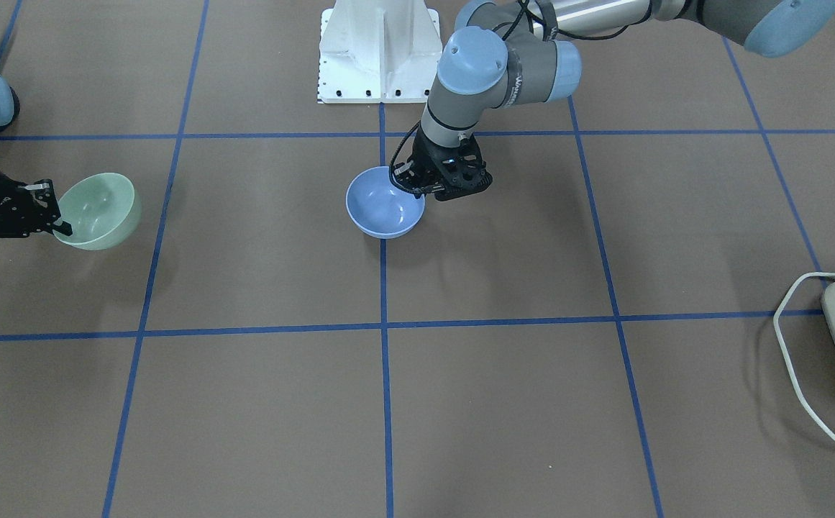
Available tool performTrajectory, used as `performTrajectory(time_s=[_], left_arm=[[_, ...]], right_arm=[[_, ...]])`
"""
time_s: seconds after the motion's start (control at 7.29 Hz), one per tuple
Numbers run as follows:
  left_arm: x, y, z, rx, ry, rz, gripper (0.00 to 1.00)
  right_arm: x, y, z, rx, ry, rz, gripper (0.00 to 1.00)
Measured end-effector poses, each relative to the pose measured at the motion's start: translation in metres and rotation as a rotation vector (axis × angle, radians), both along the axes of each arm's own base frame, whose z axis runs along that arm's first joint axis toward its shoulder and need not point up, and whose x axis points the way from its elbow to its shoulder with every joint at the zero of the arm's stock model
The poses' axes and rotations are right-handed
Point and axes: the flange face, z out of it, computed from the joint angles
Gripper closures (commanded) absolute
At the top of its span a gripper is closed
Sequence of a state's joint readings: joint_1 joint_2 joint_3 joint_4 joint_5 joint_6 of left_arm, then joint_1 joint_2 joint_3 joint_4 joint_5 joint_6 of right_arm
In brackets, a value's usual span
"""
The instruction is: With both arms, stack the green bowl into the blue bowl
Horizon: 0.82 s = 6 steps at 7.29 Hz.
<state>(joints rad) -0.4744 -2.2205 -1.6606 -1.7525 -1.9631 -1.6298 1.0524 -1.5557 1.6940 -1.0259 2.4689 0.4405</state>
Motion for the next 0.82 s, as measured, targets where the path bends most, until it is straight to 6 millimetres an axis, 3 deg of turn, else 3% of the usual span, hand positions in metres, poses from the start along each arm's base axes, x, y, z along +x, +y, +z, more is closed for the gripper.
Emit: performTrajectory(time_s=[0.27, 0.55, 0.69, 0.82], left_arm=[[0.001, 0.001, 0.0, 0.006, 0.001, 0.004, 0.93], [0.004, 0.0, 0.003, 0.004, -0.002, 0.007, 0.87], [0.005, 0.0, 0.003, 0.004, -0.001, 0.008, 0.73], [0.005, 0.0, 0.003, 0.005, 0.0, 0.009, 0.48]], right_arm=[[-0.003, -0.015, -0.074, -0.041, 0.011, 0.014, 1.0], [-0.018, -0.025, -0.133, -0.091, 0.001, 0.046, 1.0], [-0.031, -0.027, -0.157, -0.112, -0.012, 0.056, 1.0], [-0.046, -0.027, -0.179, -0.132, -0.027, 0.062, 1.0]])
